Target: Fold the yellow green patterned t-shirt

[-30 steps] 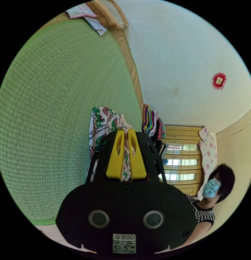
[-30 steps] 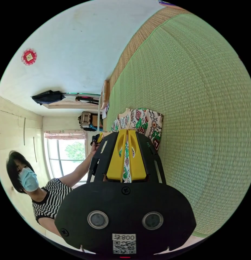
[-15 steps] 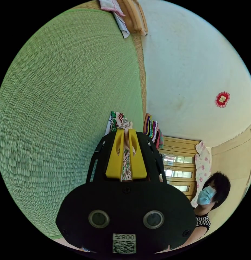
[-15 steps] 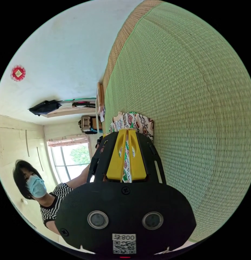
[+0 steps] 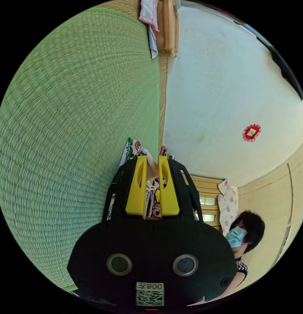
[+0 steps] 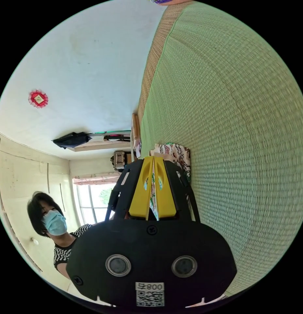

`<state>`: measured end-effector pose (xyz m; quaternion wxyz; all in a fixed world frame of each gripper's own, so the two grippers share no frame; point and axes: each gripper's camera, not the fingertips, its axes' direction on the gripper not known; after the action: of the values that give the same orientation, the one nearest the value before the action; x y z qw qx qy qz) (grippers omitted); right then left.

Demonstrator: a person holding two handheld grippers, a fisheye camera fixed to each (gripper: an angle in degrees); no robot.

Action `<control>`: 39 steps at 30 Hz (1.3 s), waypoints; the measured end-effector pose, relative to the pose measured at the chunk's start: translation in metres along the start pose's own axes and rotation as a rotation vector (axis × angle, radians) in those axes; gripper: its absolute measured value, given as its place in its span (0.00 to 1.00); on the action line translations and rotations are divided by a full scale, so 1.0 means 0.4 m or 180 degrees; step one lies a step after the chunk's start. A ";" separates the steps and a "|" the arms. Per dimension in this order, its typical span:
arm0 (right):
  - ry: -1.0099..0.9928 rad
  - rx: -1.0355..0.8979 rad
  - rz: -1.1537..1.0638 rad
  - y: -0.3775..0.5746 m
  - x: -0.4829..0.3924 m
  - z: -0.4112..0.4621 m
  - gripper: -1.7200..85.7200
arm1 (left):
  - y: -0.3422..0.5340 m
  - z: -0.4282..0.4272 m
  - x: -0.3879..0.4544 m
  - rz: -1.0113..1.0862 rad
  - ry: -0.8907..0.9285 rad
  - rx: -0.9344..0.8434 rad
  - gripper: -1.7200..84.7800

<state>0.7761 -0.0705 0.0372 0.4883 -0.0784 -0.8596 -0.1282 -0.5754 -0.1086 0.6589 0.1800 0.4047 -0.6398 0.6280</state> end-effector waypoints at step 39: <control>0.2823 -0.0008 -0.1086 0.153 0.105 0.588 0.03 | 0.061 0.547 0.117 0.1064 -0.2046 -0.0379 0.03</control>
<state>0.5778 0.0581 -0.0335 0.7801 0.1256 -0.5687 -0.2287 -0.5612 -0.3329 0.6452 -0.1121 0.4600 -0.7565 0.4512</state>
